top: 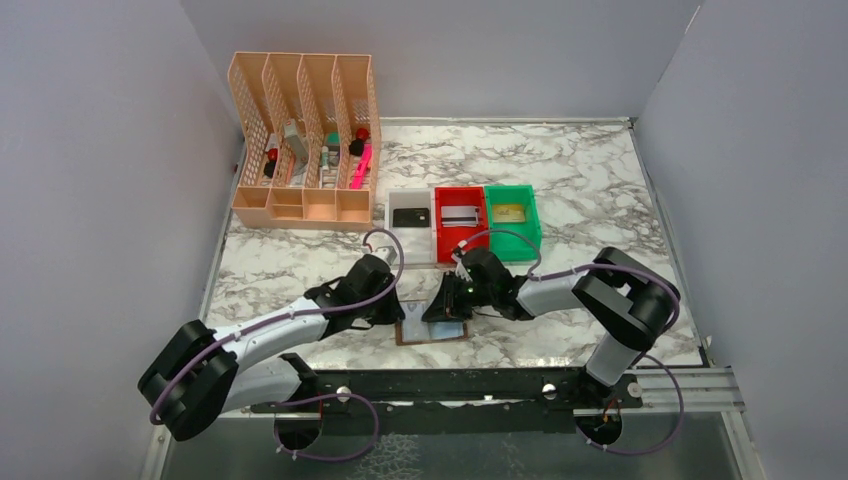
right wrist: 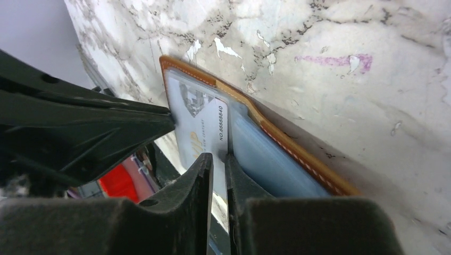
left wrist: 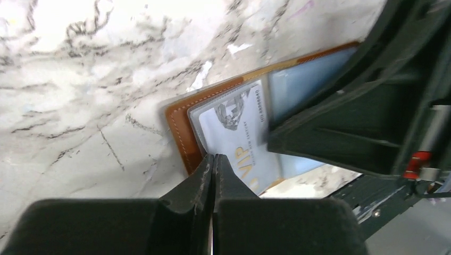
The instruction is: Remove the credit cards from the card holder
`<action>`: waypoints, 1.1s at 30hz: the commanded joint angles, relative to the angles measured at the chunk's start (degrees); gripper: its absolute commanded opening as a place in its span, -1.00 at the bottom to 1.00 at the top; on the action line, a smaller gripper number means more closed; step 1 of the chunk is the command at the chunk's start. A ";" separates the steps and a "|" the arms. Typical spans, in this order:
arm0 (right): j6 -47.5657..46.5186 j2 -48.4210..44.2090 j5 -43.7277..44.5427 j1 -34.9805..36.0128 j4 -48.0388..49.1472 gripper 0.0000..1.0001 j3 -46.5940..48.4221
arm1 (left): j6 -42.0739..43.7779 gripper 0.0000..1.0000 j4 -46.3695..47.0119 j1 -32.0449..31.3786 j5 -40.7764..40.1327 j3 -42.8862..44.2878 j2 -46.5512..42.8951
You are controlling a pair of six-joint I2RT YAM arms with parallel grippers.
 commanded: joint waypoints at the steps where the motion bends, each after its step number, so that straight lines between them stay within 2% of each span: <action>1: -4.27 -2.26 5.86 0.29 -8.68 -0.57 2.32 | -2.06 -1.00 6.30 -0.72 3.63 -3.59 1.97; 6: -6.45 -2.57 8.51 0.53 -14.25 -0.45 3.96 | -5.65 -1.00 11.76 -0.67 4.47 -7.05 1.60; 10: -6.46 -3.19 8.93 0.56 -15.09 -0.39 3.19 | -8.68 -1.00 16.91 -0.67 5.38 -9.83 -0.14; 16: -5.04 -1.36 -2.35 0.56 -2.65 -0.45 1.30 | -9.34 -1.00 19.43 -0.71 5.97 -9.97 1.43; 20: -3.61 -0.96 -4.02 0.56 -0.53 -0.52 1.48 | -9.84 -1.00 21.12 -0.79 6.77 -10.36 3.02; 26: -2.03 -1.25 -6.36 0.56 3.53 -0.51 0.78 | -11.02 -1.00 22.04 -0.74 6.22 -11.58 2.66; 27: -2.38 -1.88 -4.24 0.56 1.06 -0.44 1.14 | -11.19 -1.00 21.59 -0.75 5.62 -11.85 2.27; 31: -5.86 -4.91 10.26 0.64 -18.94 -0.32 4.96 | -12.29 -1.00 20.11 -0.75 3.50 -13.10 0.03; 33: -6.77 -5.86 13.77 0.64 -22.80 -0.29 5.41 | -12.76 -1.00 20.07 -0.74 3.12 -13.73 -0.96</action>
